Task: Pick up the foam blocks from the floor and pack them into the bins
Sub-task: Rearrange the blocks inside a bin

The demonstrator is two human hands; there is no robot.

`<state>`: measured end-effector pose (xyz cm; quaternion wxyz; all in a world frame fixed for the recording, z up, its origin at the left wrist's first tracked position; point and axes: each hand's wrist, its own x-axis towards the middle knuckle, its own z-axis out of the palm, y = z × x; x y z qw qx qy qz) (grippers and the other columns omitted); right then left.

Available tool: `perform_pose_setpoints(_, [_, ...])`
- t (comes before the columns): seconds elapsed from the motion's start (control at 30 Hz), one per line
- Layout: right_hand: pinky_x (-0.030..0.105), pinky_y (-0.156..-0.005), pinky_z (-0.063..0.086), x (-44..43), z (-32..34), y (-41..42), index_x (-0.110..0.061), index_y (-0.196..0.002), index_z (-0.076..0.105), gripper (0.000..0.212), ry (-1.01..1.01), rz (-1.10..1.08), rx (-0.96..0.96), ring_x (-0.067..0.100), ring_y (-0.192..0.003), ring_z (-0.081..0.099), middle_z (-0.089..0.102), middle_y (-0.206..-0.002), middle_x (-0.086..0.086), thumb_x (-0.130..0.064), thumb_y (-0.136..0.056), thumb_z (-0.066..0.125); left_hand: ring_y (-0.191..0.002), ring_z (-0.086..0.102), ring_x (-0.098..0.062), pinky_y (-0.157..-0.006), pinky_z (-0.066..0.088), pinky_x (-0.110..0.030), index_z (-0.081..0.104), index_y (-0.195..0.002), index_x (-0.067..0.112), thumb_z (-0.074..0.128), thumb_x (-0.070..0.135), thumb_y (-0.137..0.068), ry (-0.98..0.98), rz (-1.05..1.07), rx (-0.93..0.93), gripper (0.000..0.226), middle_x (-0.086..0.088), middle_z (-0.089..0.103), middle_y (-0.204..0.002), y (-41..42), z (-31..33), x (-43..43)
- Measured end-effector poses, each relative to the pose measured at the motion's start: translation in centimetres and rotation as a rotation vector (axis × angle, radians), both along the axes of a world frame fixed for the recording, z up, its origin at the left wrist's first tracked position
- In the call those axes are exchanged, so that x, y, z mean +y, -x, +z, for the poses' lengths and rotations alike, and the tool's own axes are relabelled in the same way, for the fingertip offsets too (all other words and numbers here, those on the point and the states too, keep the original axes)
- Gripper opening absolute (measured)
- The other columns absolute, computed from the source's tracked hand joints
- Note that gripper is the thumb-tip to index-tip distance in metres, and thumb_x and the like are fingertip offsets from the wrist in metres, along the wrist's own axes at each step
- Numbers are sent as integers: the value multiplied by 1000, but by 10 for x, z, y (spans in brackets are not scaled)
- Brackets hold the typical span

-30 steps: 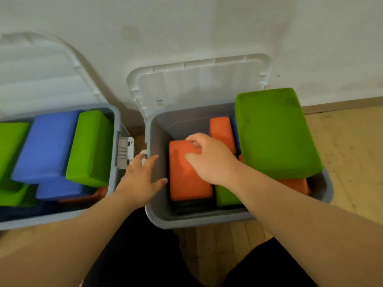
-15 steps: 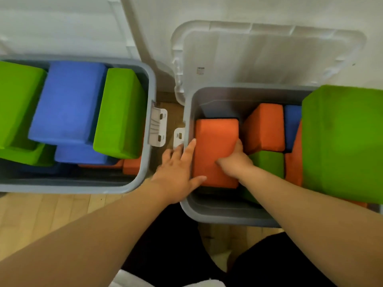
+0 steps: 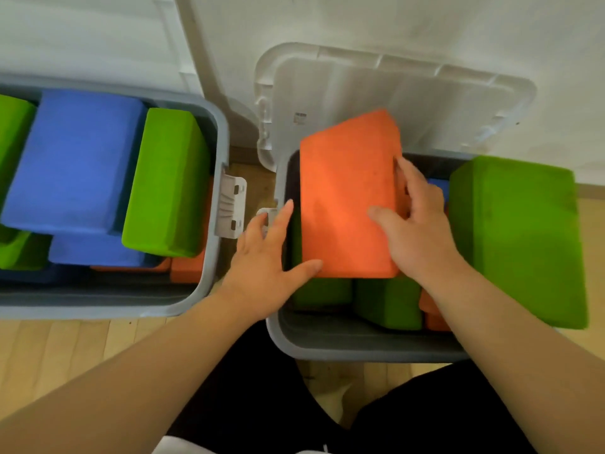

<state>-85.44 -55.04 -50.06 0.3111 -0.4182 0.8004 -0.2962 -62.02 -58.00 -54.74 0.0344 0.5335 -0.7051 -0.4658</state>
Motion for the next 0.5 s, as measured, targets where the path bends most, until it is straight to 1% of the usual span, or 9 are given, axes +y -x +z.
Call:
perform_pose_setpoints(0.03, [24,-104,41,0,7,2,-50,-154,30,79,76,-21,-82,4,-121,53,42,-140,-5,-35,-89,72,-150,15,-9,-121,26,-40,-7,-154,58,65,74,-79,30,54,122,105,8,9,-165,4,7,-2])
perform_pose_setpoints(0.1, [15,-89,50,-1,10,-3,-47,-153,33,72,189,-38,-285,-7,-108,60,52,-129,-8,-25,-95,69,-136,32,8,-110,35,-22,0,-155,59,71,72,-76,50,120,310,106,14,23,-159,12,17,-8])
perform_pose_setpoints(0.13, [14,-84,51,-2,7,-6,-44,-153,33,69,213,-43,-350,-9,-105,62,55,-126,-10,-22,-97,67,-133,37,9,-106,39,-21,4,-154,63,76,71,-74,42,148,366,107,17,28,-155,14,20,-13])
perform_pose_setpoints(0.17, [16,-84,53,-5,1,-8,-44,-154,32,70,220,-48,-393,-7,-106,63,57,-126,-10,-26,-97,68,-133,42,5,-107,43,-26,10,-150,68,79,69,-70,30,178,403,106,18,32,-153,14,23,-18])
perform_pose_setpoints(0.23, [27,-93,54,-13,-17,-10,-50,-155,26,78,171,-37,-498,-1,-115,63,57,-132,-13,-44,-91,68,-130,49,-1,-110,46,-35,22,-143,74,83,63,-67,37,228,410,98,14,38,-149,8,28,-26])
perform_pose_setpoints(0.3, [36,-103,48,-22,-37,-9,-56,-152,24,76,65,-5,-561,5,-123,60,53,-135,-18,-58,-87,62,-123,51,-1,-111,43,-30,30,-144,66,86,50,-76,114,300,339,89,7,39,-147,-3,29,-31])
perform_pose_setpoints(0.37, [36,-102,43,-24,-60,-7,-47,-154,30,76,-49,-26,-495,11,-121,56,53,-134,-12,-63,-84,57,-122,48,-6,-109,38,-24,30,-150,56,82,43,-82,203,389,229,86,1,34,-150,-11,28,-34])
perform_pose_setpoints(0.43, [31,-96,42,-20,-82,-7,-32,-156,36,74,-193,-9,-331,20,-120,57,56,-139,0,-54,-90,62,-120,44,-8,-107,34,-23,27,-154,52,78,47,-85,214,463,154,86,-2,31,-153,-17,24,-36])
perform_pose_setpoints(0.5, [28,-90,46,-12,-103,-7,-26,-157,35,71,-324,45,-188,28,-118,61,57,-142,8,-43,-95,66,-119,45,-9,-107,33,-24,25,-156,49,75,50,-87,192,502,127,86,-2,32,-153,-20,19,-37])
